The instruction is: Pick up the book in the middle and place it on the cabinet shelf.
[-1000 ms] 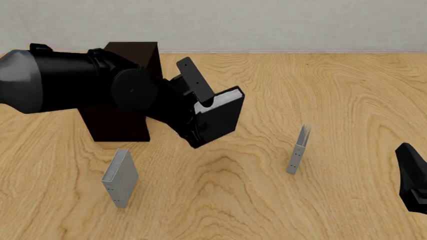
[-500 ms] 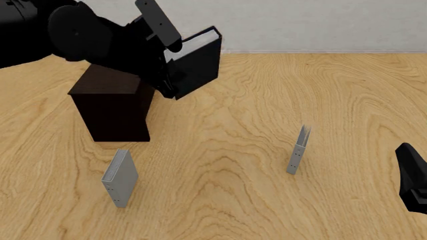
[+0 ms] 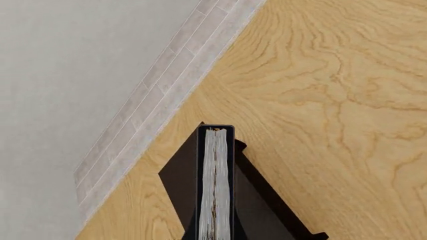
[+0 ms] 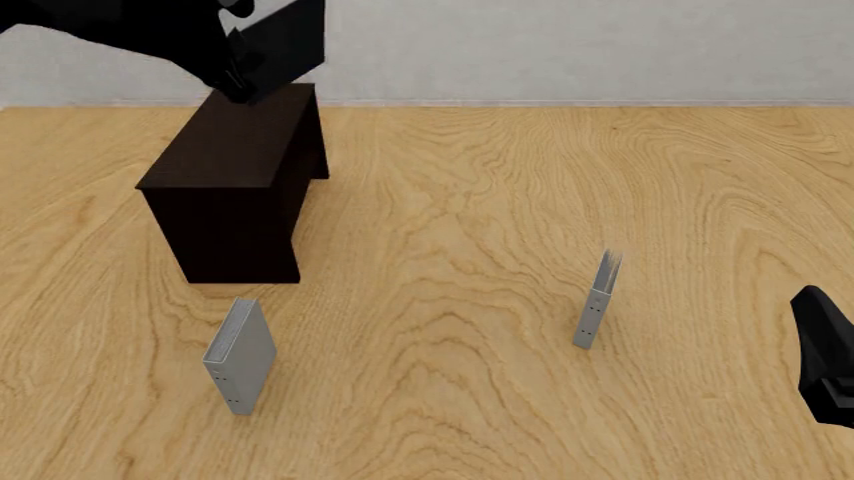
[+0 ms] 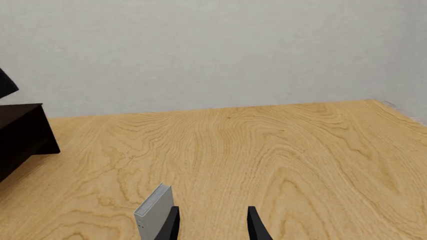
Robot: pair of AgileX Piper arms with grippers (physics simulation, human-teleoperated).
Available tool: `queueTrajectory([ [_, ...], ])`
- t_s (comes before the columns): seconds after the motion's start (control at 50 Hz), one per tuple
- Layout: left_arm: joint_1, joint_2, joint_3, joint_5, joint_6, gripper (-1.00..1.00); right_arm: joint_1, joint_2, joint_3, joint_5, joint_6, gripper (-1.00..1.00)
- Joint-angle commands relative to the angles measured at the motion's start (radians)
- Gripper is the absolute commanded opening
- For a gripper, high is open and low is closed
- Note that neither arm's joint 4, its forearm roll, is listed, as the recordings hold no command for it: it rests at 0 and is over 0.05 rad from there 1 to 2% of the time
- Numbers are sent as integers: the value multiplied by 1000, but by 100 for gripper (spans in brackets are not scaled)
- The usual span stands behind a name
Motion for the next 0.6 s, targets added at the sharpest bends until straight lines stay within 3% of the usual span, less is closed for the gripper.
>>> queueTrajectory([
  [0.02,75,35,-88,-8,45,-100,0,1,0,-1,1,100],
  [0.34,185,95,-34,-94,178,-100,-1,1,0,0,2,100],
  [0.6,265,191,-92,-97,212,-100,-1,0,0,0,4,100],
])
